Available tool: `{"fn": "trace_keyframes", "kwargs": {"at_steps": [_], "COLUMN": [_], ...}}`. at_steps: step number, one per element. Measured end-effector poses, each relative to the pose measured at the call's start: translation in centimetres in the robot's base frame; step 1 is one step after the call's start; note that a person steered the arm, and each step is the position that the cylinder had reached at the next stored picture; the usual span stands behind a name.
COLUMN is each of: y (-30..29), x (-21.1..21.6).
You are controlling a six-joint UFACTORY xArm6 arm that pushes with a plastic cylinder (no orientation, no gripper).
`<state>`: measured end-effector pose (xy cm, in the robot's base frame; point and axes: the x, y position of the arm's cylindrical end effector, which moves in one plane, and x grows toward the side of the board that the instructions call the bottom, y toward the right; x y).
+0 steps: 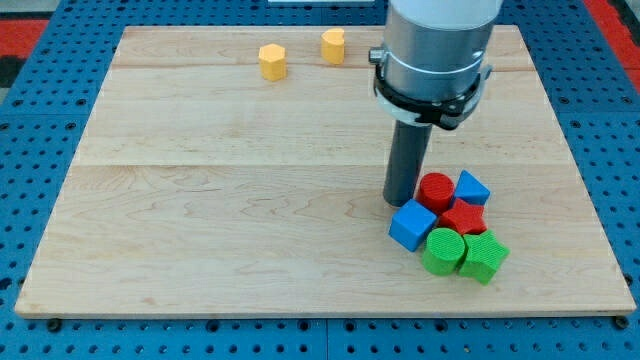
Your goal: Move the hexagon vertically below the yellow heart
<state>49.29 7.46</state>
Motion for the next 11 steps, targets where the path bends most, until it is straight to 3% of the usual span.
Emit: {"fn": "trace_keyframes", "kwargs": {"at_steps": [1, 3, 4, 5, 8, 9, 11], "y": [-3.2, -21.8, -26.3, -26.1, -20.6, -15.8, -12.1], "x": [-2.2, -10.3, -15.3, -19.9, -25.5, -25.0, -16.8]}}
